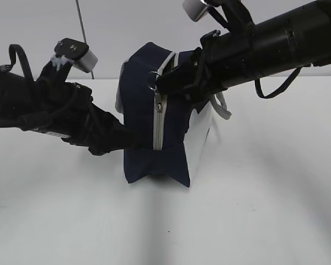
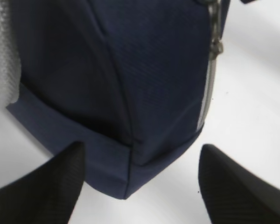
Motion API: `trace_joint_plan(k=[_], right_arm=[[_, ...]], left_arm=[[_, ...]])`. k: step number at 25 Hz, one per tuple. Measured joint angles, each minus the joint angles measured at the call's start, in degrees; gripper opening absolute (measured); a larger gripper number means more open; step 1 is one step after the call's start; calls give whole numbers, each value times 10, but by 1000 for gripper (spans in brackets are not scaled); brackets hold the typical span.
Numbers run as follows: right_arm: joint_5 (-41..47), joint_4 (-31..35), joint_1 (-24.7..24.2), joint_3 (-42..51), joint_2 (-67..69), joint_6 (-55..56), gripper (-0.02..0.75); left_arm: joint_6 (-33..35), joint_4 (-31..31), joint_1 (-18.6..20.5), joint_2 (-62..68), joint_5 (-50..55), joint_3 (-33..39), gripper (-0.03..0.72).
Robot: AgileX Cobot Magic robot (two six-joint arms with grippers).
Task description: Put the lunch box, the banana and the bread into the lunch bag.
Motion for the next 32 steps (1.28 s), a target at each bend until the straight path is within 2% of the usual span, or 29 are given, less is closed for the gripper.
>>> trace_joint_plan(k=[5, 16, 19, 24, 26, 32], right_arm=[[2, 0, 0, 0, 0, 1, -16], [9, 0, 0, 0, 0, 9, -16], [10, 0, 0, 0, 0, 11, -16], [10, 0, 0, 0, 0, 21, -16], [11, 2, 0, 0, 0, 24, -16], [10, 7, 0, -2, -13, 27, -16]], left_arm=[[47, -61, 0, 3, -5, 0, 506], [68, -100, 0, 34, -20, 0, 426], [68, -104, 0, 35, -20, 0, 335], [68, -106, 0, 35, -16, 0, 46], [68, -108, 0, 35, -11, 0, 15], [68, -111, 0, 37, 3, 0, 11]])
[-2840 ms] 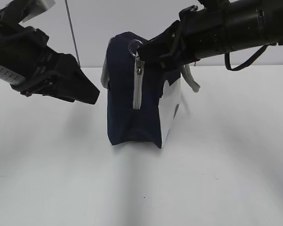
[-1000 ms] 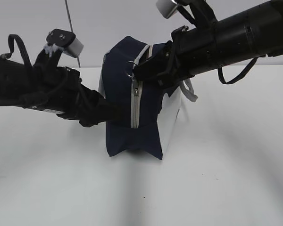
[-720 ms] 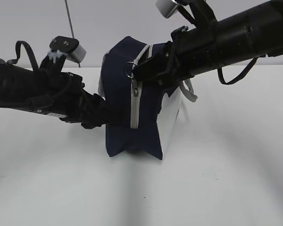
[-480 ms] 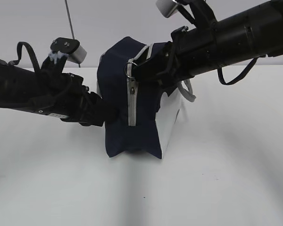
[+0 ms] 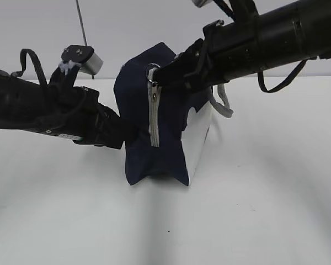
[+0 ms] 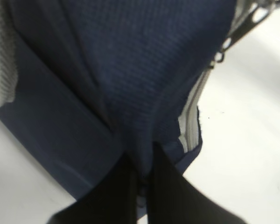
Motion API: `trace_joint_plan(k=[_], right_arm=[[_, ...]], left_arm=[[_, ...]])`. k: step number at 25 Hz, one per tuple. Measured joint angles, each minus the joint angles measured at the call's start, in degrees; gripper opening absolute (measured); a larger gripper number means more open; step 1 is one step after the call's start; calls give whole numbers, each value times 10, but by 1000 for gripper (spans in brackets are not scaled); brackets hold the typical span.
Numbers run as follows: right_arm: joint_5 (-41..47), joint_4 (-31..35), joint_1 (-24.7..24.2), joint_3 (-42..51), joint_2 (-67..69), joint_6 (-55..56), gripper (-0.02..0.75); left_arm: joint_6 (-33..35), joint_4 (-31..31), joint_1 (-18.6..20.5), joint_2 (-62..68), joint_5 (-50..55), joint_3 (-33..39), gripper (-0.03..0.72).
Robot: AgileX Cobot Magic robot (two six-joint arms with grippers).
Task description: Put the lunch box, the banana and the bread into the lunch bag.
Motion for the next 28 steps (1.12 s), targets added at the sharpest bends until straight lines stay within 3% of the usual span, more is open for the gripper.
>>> trace_joint_plan(k=[16, 24, 28], right_arm=[[-54, -11, -21, -45, -10, 9, -16], [104, -10, -88, -95, 30, 10, -16], [142, -12, -103, -144, 70, 23, -16]], left_arm=[[2, -3, 0, 19, 49, -3, 8], [0, 12, 0, 19, 54, -3, 8], [-3, 19, 0, 19, 61, -3, 8]])
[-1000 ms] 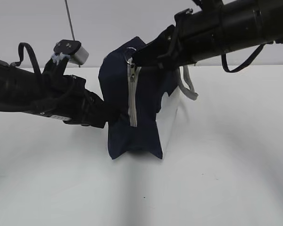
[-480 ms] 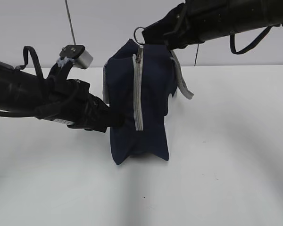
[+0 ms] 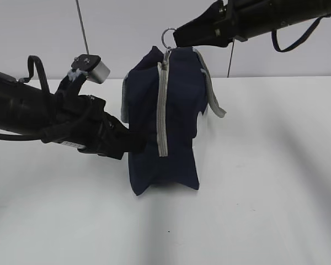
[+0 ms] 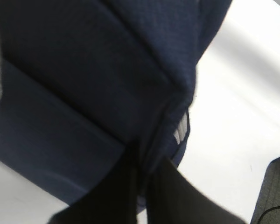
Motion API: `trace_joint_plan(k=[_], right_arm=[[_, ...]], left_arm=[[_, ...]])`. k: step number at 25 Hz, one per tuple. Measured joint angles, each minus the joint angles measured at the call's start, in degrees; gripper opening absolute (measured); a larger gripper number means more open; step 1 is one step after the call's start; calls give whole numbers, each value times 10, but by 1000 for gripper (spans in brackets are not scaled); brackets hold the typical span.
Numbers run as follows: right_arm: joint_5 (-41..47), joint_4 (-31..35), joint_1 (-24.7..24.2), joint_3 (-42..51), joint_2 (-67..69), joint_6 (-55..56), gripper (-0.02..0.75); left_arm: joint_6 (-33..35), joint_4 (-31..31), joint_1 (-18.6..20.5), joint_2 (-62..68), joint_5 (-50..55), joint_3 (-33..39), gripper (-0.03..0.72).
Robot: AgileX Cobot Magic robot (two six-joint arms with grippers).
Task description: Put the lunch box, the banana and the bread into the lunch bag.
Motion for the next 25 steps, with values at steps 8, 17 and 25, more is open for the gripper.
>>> trace_joint_plan(k=[8, 17, 25], right_arm=[[-21, -12, -1, -91, 79, 43, -16], [-50, -21, -1, -122, 112, 71, -16], [34, -33, -4, -130, 113, 71, -16]], left_arm=[[-31, 32, 0, 0, 11, -1, 7], [-46, 46, 1, 0, 22, -2, 7], [-104, 6, 29, 1, 79, -1, 325]])
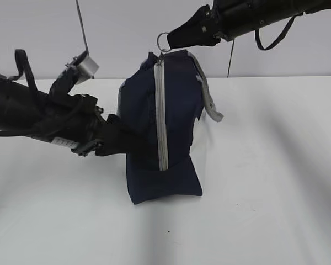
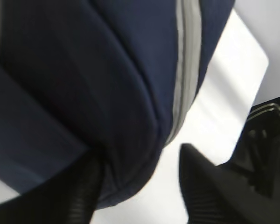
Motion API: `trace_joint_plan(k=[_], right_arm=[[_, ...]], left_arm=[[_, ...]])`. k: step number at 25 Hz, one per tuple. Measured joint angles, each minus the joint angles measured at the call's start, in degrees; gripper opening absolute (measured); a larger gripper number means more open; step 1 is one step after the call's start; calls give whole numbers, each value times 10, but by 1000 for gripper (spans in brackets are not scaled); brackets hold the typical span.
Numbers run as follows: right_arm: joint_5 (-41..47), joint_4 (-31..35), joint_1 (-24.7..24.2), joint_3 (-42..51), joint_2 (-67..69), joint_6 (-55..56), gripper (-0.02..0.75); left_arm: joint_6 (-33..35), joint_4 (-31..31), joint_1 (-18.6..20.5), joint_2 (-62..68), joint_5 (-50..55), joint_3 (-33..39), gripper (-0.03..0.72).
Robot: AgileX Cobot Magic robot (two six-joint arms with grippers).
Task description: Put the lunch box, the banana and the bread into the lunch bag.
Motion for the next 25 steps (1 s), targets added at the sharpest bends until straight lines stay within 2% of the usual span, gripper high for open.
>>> trace_joint_plan(k=[3, 6, 10, 14, 18, 25], right_arm=[[49, -30, 0, 0, 0, 0, -16], [80, -48, 0, 0, 0, 0, -16], [85, -52, 0, 0, 0, 3, -16], [85, -52, 0, 0, 0, 4, -16], [85, -53, 0, 0, 0, 4, -16], [85, -53, 0, 0, 0, 5, -16]], left_arm=[[-32, -25, 30, -4, 49, 0, 511], [-62, -38, 60, -19, 76, 1, 565], [-118, -41, 85, -38, 86, -6, 575], [-183, -42, 88, -41, 85, -34, 572], [-239, -39, 88, -37, 65, -64, 537], [-275, -35, 88, 9, 61, -98, 500]])
